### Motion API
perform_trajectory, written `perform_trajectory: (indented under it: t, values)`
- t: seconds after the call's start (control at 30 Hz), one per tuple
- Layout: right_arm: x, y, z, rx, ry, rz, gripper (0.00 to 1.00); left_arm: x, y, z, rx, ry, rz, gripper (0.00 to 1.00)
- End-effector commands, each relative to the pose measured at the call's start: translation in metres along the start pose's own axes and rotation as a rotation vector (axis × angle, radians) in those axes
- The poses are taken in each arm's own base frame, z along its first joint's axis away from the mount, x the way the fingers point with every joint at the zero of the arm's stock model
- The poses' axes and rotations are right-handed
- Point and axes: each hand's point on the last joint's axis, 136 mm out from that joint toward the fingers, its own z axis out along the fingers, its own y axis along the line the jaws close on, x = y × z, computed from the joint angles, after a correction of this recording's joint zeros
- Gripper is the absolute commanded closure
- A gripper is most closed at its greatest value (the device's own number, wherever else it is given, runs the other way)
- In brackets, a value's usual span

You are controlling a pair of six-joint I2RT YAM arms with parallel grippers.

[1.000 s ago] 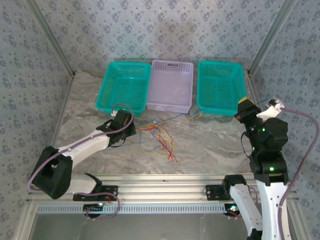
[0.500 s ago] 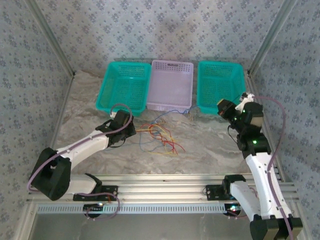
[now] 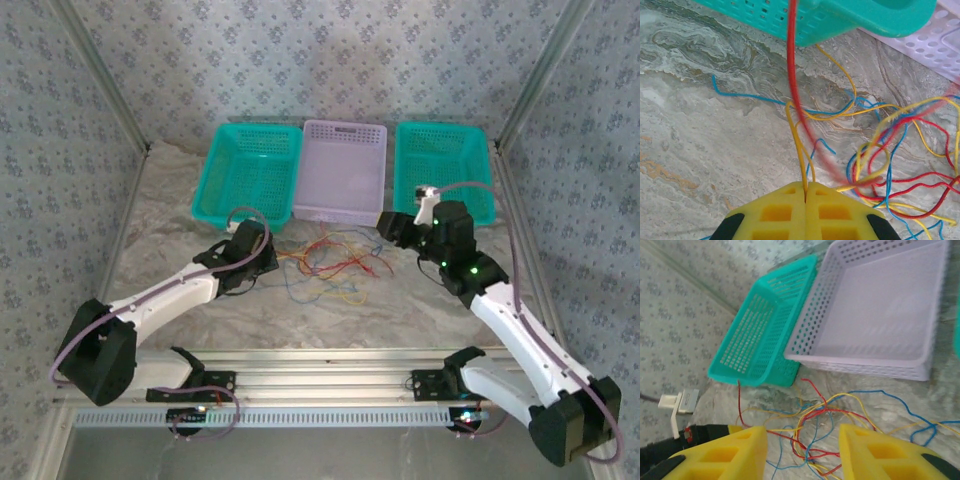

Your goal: Untangle the cables

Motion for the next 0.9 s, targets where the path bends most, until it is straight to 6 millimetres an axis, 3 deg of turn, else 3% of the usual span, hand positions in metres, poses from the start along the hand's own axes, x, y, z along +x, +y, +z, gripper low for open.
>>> perform_trajectory:
  t: [0.0, 0.37, 0.53, 0.67, 0.77, 0.87]
  values:
    - [0.011, 0.015, 0.019, -0.033, 0.031, -0.117, 0.53, -0.012, -0.014, -0.010, 0.046, -0.037, -0.005, 1.00]
    - [0.077, -0.007, 0.076, 0.070, 0.258, -0.233, 0.46, -0.013, -0.012, -0.017, 0.060, -0.076, 0.030, 1.00]
    - [0.107, -0.050, 0.087, 0.308, 0.349, -0.304, 0.46, -0.015, -0.016, -0.021, 0.076, -0.087, 0.044, 1.00]
    - [0.125, -0.072, 0.091, 0.398, 0.416, -0.306, 0.43, -0.014, -0.017, -0.021, 0.079, -0.083, 0.048, 1.00]
    - [0.138, -0.073, 0.100, 0.386, 0.437, -0.325, 0.41, -0.012, -0.018, -0.020, 0.085, -0.079, 0.051, 1.00]
    - [0.150, -0.060, 0.112, 0.325, 0.448, -0.331, 0.41, -0.011, -0.020, -0.020, 0.091, -0.077, 0.052, 1.00]
